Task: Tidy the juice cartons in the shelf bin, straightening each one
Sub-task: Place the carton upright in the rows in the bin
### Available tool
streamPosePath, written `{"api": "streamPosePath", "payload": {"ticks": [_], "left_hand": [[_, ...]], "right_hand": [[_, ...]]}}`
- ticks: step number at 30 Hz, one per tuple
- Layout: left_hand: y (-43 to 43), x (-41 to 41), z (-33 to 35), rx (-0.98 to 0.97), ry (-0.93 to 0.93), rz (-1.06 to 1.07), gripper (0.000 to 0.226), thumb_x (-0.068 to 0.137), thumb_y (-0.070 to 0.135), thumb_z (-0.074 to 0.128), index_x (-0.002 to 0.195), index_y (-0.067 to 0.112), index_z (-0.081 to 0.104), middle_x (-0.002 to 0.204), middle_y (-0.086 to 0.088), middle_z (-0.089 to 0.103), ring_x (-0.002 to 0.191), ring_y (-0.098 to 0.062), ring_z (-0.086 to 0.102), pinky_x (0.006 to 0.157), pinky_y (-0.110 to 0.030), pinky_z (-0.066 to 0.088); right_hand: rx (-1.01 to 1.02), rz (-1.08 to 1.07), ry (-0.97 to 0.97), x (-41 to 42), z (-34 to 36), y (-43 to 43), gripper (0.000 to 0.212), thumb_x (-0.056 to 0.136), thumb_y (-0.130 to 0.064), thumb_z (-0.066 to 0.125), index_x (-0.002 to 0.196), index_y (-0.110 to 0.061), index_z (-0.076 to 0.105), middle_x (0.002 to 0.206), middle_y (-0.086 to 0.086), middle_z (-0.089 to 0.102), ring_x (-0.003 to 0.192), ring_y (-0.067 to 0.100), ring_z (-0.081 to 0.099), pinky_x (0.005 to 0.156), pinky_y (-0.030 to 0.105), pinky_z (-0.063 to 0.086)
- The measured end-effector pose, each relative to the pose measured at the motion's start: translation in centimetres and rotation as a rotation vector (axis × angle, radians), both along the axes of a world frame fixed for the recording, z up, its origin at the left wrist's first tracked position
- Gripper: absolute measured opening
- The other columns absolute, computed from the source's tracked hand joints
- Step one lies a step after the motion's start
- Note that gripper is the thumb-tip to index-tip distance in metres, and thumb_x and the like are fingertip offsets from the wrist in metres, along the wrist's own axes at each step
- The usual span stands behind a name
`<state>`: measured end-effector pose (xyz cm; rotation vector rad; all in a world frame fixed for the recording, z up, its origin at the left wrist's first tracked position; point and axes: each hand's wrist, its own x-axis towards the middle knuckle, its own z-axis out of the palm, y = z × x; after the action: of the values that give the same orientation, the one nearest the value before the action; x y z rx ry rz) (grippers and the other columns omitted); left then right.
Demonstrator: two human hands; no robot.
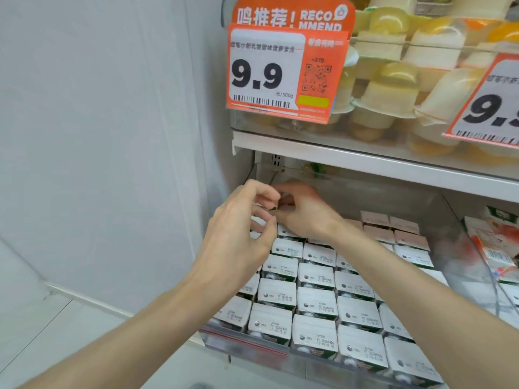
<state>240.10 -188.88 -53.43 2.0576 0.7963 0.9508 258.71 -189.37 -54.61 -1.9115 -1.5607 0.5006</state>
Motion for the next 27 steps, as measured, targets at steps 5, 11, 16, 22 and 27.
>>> {"api": "streamPosePath", "payload": {"ticks": [5, 11, 16, 22, 27], "left_hand": [[-0.1, 0.0, 0.1, -0.009, 0.006, -0.007, 0.031, 0.098, 0.007, 0.065, 0.111, 0.034, 0.061, 0.105, 0.016, 0.066, 0.09, -0.003, 0.067, 0.077, -0.016, 0.055], [-0.1, 0.8, 0.0, -0.011, 0.044, -0.004, 0.032, 0.097, 0.007, 0.063, 0.111, 0.035, 0.06, 0.103, 0.016, 0.066, 0.09, -0.001, 0.066, 0.074, -0.014, 0.051], [-0.1, 3.6, -0.4, 0.021, 0.138, -0.077, 0.03, 0.1, 0.012, 0.064, 0.12, 0.033, 0.061, 0.103, 0.019, 0.067, 0.099, 0.002, 0.065, 0.086, -0.022, 0.056], [0.3, 11.9, -0.6, 0.122, 0.272, -0.263, 0.036, 0.102, 0.022, 0.066, 0.138, 0.029, 0.065, 0.132, 0.012, 0.071, 0.124, -0.009, 0.064, 0.113, -0.037, 0.049], [-0.6, 19.0, -0.9, 0.162, 0.456, -0.374, 0.054, 0.102, 0.026, 0.07, 0.153, 0.026, 0.053, 0.153, 0.003, 0.058, 0.137, -0.018, 0.057, 0.114, -0.026, 0.042]], "right_hand": [[-0.078, 0.109, -0.07, 1.1, -0.7, -0.2, 0.019, 0.106, -0.027, 0.06, 0.123, -0.032, 0.068, 0.118, -0.008, 0.062, 0.109, 0.012, 0.059, 0.096, 0.03, 0.047], [-0.091, 0.118, -0.037, 1.5, -0.6, -1.0, 0.022, 0.109, -0.025, 0.052, 0.125, -0.031, 0.067, 0.113, -0.012, 0.068, 0.106, 0.008, 0.063, 0.091, 0.025, 0.046], [-0.126, -0.05, -0.197, 3.3, 1.1, -5.7, 0.04, 0.106, -0.034, 0.054, 0.146, -0.033, 0.058, 0.147, -0.01, 0.063, 0.132, 0.012, 0.06, 0.111, 0.036, 0.05], [-0.265, -0.289, -0.649, 5.8, 3.5, -15.1, 0.025, 0.104, -0.025, 0.056, 0.121, -0.029, 0.074, 0.114, 0.002, 0.077, 0.104, 0.029, 0.07, 0.089, 0.04, 0.057], [-0.189, -0.329, -0.782, 7.0, 3.0, -18.8, 0.023, 0.103, -0.032, 0.059, 0.121, -0.029, 0.073, 0.112, -0.003, 0.072, 0.118, 0.026, 0.059, 0.089, 0.036, 0.036]]}}
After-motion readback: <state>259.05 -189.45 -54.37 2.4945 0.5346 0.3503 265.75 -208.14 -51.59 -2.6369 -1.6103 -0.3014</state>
